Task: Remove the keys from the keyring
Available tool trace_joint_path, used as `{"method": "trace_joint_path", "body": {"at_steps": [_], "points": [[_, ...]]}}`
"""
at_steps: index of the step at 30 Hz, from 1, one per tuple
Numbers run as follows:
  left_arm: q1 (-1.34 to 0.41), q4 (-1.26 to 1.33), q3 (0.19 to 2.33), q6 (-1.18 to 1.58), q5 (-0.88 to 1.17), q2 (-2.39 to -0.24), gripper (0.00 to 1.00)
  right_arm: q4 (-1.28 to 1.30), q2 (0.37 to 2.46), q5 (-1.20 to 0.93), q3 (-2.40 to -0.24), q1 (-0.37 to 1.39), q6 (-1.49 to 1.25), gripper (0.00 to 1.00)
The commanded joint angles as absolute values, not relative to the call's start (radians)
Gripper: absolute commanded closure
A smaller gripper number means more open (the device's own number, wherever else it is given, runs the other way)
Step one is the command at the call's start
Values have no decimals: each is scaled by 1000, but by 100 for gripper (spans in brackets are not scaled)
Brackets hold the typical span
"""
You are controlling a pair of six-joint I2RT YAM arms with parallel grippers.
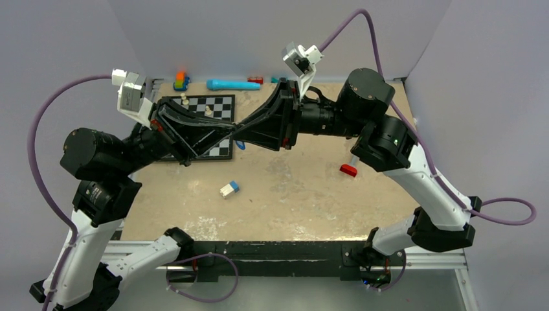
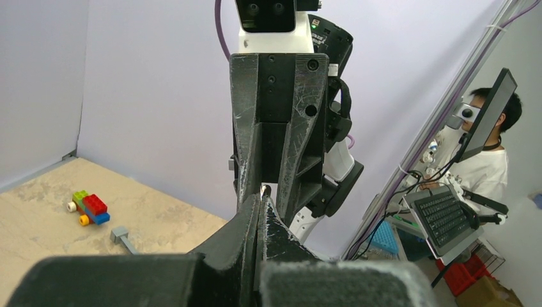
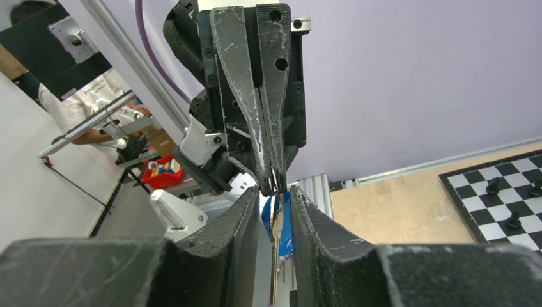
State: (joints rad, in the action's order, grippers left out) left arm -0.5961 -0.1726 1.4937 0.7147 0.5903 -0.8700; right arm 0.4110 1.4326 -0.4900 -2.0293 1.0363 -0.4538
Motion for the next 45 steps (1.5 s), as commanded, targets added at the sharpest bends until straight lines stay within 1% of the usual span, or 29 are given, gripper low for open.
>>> {"method": "trace_joint_path", "body": {"at_steps": [1,5,8,19,21,23,25,26,27,28,30,32,36,40,43,45], "points": [[-592,-143,1499,721,588,-865,100,354,1390,-499,-2036,1040,-458,72],[-591,-148,1496,721,590,-863,100,349,1391,-505,-2039,1041,-461,72],[-592,-149,1494,721,586,-858,100,343,1391,-506,-2036,1040,-464,74],[-592,-162,1486,721,579,-858,100,354,1390,-506,-2030,1041,-464,99],[-592,-170,1484,718,575,-856,98,357,1388,-502,-2022,1041,-463,100],[-591,-179,1487,710,579,-856,87,358,1383,-499,-2014,1040,-463,100],[-592,-214,1501,690,576,-855,70,362,1379,-499,-2011,1040,-463,100],[-592,-238,1511,673,572,-854,63,366,1377,-498,-2011,1041,-461,100],[-591,-269,1522,655,567,-852,53,371,1371,-496,-2010,1041,-460,100],[-592,-297,1535,635,562,-851,46,377,1368,-494,-2010,1041,-458,100],[-591,-368,1569,592,554,-852,36,385,1360,-493,-2006,1040,-452,100],[-591,-446,1617,538,548,-863,29,396,1355,-491,-2003,1041,-447,100],[-591,-628,1759,412,536,-905,27,425,1347,-491,-2000,1042,-438,100],[-592,-723,1885,346,591,-963,33,445,1348,-490,-2000,1042,-433,100],[-592,-803,2000,311,691,-1034,38,460,1349,-491,-2010,1041,-428,100],[-592,-859,2071,293,737,-1085,39,480,1356,-489,-2019,1041,-424,100]]}}
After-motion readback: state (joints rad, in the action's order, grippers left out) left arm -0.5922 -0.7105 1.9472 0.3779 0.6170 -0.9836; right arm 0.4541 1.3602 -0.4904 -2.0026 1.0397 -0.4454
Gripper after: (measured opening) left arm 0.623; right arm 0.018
